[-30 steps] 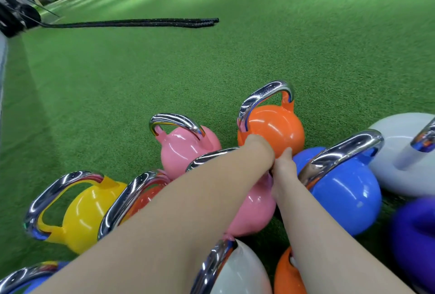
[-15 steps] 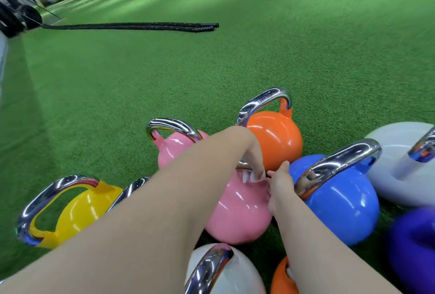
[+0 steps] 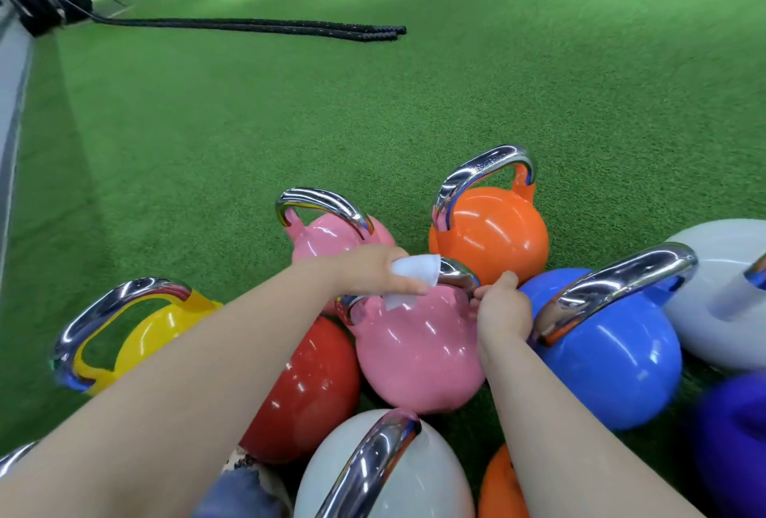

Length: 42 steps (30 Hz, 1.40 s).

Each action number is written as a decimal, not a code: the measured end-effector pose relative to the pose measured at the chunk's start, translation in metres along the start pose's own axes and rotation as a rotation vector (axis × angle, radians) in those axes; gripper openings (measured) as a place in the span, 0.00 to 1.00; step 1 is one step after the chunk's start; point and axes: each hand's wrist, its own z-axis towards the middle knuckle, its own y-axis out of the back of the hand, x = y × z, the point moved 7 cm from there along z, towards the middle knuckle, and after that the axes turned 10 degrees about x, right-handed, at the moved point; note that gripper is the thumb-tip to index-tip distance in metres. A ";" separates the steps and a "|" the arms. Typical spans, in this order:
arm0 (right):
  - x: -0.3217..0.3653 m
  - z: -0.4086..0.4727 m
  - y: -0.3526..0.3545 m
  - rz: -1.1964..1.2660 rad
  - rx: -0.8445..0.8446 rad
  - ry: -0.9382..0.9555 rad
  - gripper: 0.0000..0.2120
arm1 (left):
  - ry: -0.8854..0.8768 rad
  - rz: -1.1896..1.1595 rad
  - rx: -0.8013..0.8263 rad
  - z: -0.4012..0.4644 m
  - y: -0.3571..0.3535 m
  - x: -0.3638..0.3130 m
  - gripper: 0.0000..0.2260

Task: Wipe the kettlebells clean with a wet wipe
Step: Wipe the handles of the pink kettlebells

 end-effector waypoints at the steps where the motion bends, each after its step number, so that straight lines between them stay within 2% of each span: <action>1: 0.001 -0.003 -0.002 -0.013 0.002 0.006 0.19 | 0.005 -0.020 -0.039 -0.004 0.001 0.009 0.11; 3: 0.003 -0.010 -0.003 -0.012 -0.022 0.008 0.23 | 0.012 -0.090 -0.116 -0.012 -0.001 0.024 0.10; 6: 0.000 -0.015 -0.003 0.006 -0.053 -0.007 0.26 | -0.010 -0.228 -0.213 -0.018 -0.008 0.040 0.16; 10: -0.003 -0.028 -0.020 -0.066 0.005 -0.018 0.28 | -0.062 -0.396 -0.346 -0.026 -0.014 0.051 0.10; 12: -0.007 -0.030 -0.029 -0.114 0.060 -0.010 0.26 | -0.082 -0.492 -0.403 -0.026 -0.020 0.060 0.11; 16: -0.008 -0.042 -0.056 -0.301 0.263 0.086 0.16 | -0.101 -0.621 -0.542 -0.026 -0.032 0.075 0.12; 21: -0.009 -0.034 -0.069 -0.666 0.449 0.141 0.17 | -0.159 -0.767 -0.702 -0.027 -0.048 0.080 0.13; 24: -0.009 -0.031 -0.070 -0.844 0.477 0.206 0.17 | -0.123 -0.918 -0.752 -0.020 -0.062 0.087 0.11; 27: -0.012 -0.030 -0.074 -0.963 0.488 0.229 0.19 | -0.108 -1.022 -0.768 -0.012 -0.077 0.092 0.09; 32: -0.015 -0.030 -0.079 -1.022 0.514 0.210 0.23 | -0.085 -1.089 -0.764 -0.009 -0.089 0.091 0.16; 35: -0.010 -0.027 -0.079 -0.998 0.517 0.206 0.20 | -0.059 -1.067 -0.755 -0.011 -0.089 0.086 0.12; 38: -0.007 -0.026 -0.079 -0.963 0.526 0.202 0.19 | 0.038 -1.021 -0.703 -0.010 -0.094 0.091 0.08; 39: -0.006 -0.025 -0.078 -0.954 0.522 0.206 0.19 | 0.083 -0.994 -0.667 -0.011 -0.096 0.091 0.10; 42: -0.006 -0.025 -0.079 -0.935 0.527 0.201 0.20 | 0.181 -0.912 -0.614 -0.018 -0.103 0.099 0.29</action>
